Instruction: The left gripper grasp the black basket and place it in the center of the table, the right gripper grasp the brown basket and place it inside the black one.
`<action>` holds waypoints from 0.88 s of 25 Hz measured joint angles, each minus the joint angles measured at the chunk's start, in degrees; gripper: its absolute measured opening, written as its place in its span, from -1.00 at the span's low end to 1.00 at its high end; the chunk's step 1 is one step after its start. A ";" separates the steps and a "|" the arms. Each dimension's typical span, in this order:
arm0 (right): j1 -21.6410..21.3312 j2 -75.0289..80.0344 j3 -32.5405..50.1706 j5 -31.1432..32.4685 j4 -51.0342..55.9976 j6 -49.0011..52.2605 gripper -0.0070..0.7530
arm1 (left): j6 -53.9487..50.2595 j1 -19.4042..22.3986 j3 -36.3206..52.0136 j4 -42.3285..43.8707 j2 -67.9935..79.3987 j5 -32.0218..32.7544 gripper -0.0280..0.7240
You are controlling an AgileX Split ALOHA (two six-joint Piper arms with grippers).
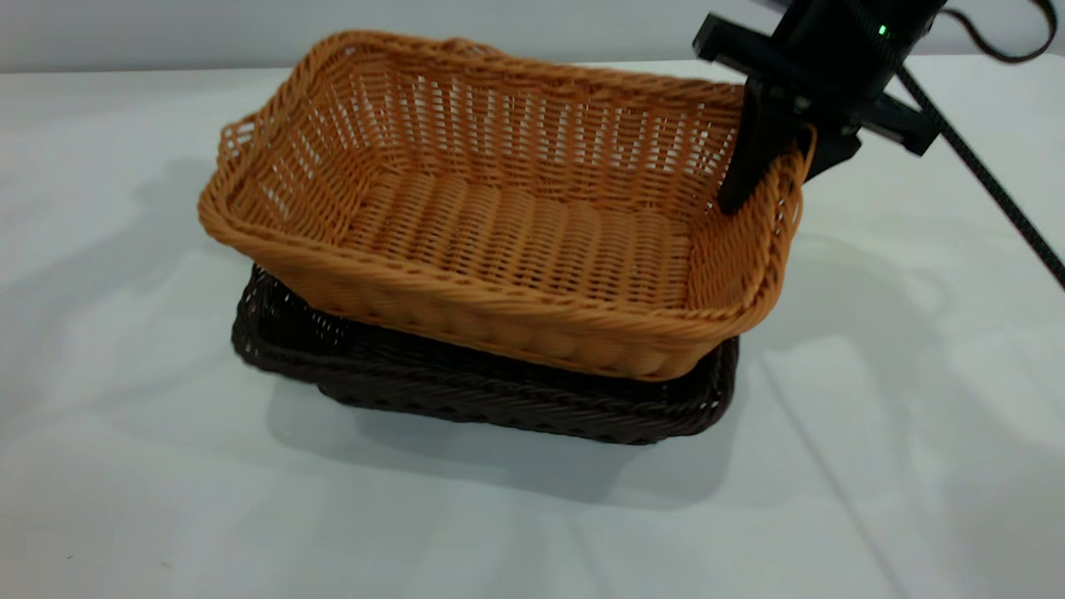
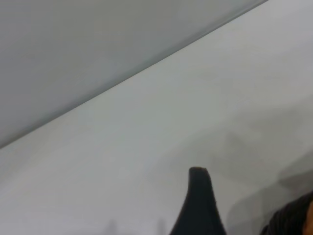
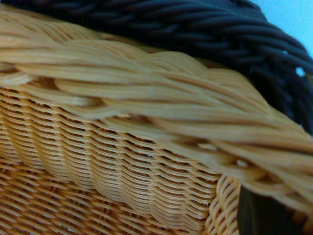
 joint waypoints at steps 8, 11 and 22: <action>0.13 0.30 0.00 -0.01 1.48 -0.29 -0.35 | 0.00 0.00 0.00 0.00 0.04 0.02 0.43; 0.13 0.30 0.00 0.16 1.53 -1.50 0.06 | 0.00 0.00 0.00 0.00 0.13 0.02 0.43; -2.69 -8.85 -4.80 0.88 -16.51 5.33 0.64 | -1.39 0.02 0.00 0.74 -8.53 -0.47 0.43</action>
